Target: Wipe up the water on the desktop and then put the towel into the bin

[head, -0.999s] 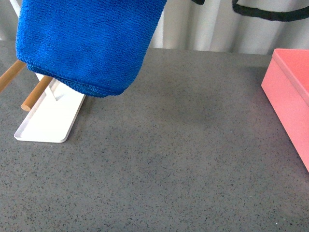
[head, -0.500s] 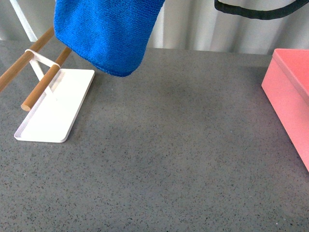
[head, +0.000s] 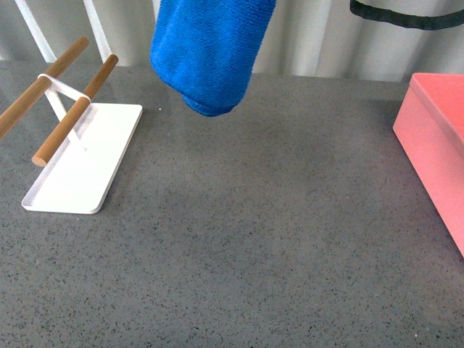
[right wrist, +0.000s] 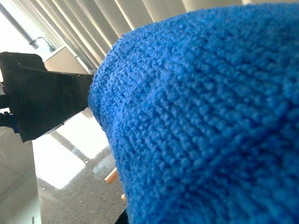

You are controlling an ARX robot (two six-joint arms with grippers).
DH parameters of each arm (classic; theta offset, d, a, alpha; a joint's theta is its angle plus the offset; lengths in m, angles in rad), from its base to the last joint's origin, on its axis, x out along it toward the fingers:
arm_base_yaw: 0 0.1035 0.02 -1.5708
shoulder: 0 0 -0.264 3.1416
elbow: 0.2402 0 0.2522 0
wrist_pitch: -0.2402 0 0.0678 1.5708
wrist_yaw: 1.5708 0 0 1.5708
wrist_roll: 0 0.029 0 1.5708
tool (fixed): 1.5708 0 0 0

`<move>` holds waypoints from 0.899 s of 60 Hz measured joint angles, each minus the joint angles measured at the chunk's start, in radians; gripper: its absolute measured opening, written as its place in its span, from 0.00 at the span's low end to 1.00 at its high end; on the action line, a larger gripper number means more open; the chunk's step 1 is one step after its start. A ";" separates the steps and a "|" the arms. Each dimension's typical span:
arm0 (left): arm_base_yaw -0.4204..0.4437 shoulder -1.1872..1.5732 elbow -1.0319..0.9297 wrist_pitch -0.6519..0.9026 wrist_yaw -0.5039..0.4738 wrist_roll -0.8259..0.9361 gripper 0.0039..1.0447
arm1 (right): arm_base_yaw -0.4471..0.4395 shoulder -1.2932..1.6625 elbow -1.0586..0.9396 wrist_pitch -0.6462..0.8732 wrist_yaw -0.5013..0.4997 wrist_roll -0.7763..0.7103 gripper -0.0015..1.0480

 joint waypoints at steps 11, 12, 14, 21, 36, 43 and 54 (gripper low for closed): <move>-0.046 -0.004 -0.001 -0.015 -0.496 0.179 0.95 | -0.029 -0.026 -0.020 -0.047 0.056 -0.045 0.05; -0.049 -0.004 -0.001 -0.024 -0.545 0.190 0.95 | -0.031 -0.028 -0.022 -0.048 0.057 -0.048 0.05; -0.052 -0.005 -0.001 -0.032 -0.614 0.205 0.94 | -0.037 -0.033 -0.029 -0.053 0.064 -0.057 0.05; -0.053 -0.005 -0.001 -0.041 -0.735 0.253 0.94 | -0.060 -0.057 -0.047 -0.093 0.096 -0.086 0.05; -0.054 -0.019 -0.065 0.111 -0.843 0.273 0.84 | -0.094 -0.113 -0.097 -0.134 0.129 -0.164 0.05; -0.030 -0.095 -0.234 0.317 -0.848 0.273 0.67 | -0.103 -0.128 -0.101 -0.172 0.138 -0.187 0.05; 0.035 -0.232 -0.475 0.432 -0.809 0.273 0.36 | -0.108 -0.133 -0.101 -0.218 0.161 -0.219 0.05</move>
